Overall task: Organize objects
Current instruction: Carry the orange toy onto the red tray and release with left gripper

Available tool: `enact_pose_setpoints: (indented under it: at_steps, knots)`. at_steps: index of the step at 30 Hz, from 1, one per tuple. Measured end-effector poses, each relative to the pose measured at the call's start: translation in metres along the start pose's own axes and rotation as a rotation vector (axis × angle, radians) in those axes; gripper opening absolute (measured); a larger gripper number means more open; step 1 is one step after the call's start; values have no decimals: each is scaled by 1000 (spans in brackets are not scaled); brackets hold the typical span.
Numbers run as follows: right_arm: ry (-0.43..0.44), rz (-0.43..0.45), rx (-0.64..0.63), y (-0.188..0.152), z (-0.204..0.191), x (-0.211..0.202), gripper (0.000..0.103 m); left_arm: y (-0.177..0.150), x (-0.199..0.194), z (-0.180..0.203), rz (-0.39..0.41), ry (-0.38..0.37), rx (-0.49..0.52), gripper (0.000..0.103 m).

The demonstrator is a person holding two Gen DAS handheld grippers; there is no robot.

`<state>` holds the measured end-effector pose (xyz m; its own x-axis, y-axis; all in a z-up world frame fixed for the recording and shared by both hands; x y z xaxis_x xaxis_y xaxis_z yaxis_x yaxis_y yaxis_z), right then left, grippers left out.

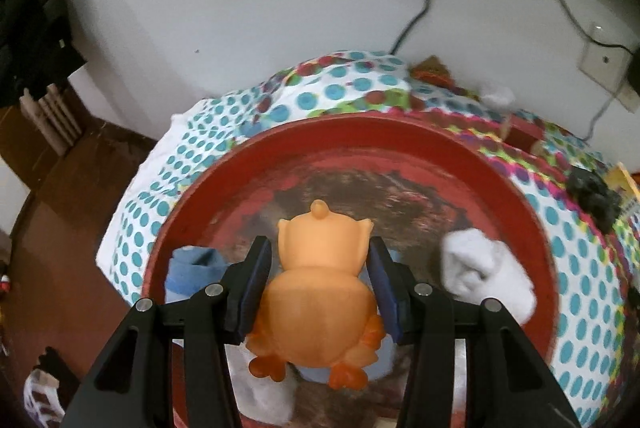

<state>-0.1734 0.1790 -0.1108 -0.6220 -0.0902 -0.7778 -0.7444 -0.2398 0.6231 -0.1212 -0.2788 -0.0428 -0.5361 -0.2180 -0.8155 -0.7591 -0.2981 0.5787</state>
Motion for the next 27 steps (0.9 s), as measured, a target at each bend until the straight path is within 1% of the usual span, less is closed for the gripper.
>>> enact_pose_setpoints:
  at_steps: [6,12,19,22,23,27]
  knots:
    - [-1,0,0,0,0,0,49,0,18,-15,-24,28,-28,47]
    - [-1,0,0,0,1,1,49,-6,31,-23,-47,17,-49,47]
    - [-1,0,0,0,1,1,49,-9,32,-27,-41,-13,-51,49]
    - [-2,0,0,0,0,0,49,-9,28,-27,-36,-35,-50,55]
    - [-2,0,0,0,0,0,49,-9,26,-26,-30,-37,-50,55]
    - [-2,0,0,0,0,0,49,-10,8,-25,8,-60,-59,64]
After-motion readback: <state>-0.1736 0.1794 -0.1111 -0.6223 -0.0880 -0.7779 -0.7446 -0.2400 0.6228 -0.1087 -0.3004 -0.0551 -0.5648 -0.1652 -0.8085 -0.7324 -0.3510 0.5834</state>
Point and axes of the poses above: each gripper's, at about its wrist camera, not at the fingertips, and x roughly the way its jaws point, z to its right, y to its top, the point moved 3 cm from there along x, roughly the way its jaws point, and after that the axes turned 5 degrees about -y, right-handed, at the moved point
